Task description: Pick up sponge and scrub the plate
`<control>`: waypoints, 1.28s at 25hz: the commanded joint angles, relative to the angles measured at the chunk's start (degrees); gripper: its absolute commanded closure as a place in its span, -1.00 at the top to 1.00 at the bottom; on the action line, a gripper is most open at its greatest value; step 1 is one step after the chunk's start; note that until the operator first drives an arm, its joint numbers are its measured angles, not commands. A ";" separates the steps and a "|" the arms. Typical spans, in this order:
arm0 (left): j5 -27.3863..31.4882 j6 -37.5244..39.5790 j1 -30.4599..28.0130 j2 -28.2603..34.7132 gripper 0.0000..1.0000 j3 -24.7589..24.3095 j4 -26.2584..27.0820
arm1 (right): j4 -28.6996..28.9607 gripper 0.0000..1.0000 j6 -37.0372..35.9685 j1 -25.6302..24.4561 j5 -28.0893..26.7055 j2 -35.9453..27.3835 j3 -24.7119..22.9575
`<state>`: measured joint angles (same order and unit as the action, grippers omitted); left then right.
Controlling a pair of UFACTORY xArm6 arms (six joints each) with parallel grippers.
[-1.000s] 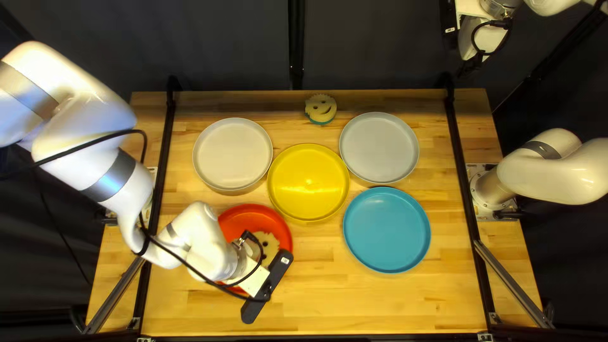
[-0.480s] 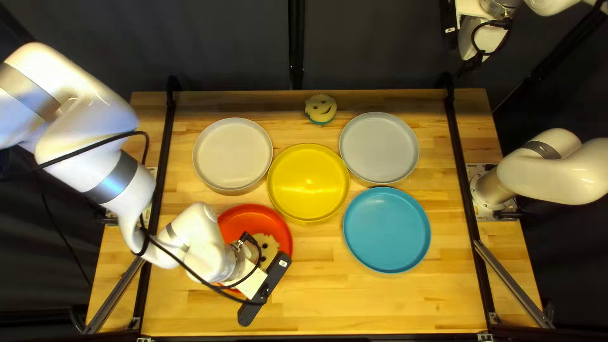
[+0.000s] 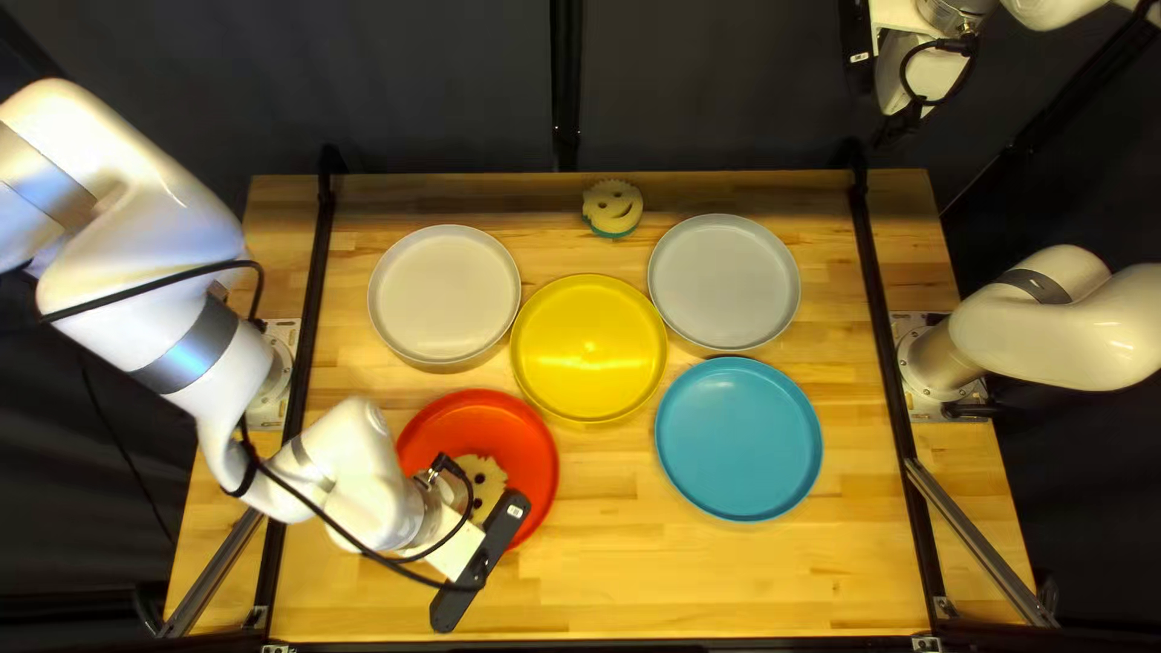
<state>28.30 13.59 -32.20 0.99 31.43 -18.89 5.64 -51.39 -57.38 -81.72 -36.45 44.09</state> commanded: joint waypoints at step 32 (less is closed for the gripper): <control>-5.22 1.65 -1.62 8.96 -1.00 -11.85 4.71 | 0.00 1.00 0.00 0.00 0.00 0.00 0.00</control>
<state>22.26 15.96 -33.97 7.49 21.63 -15.59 5.64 -51.39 -57.38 -81.72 -36.45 44.09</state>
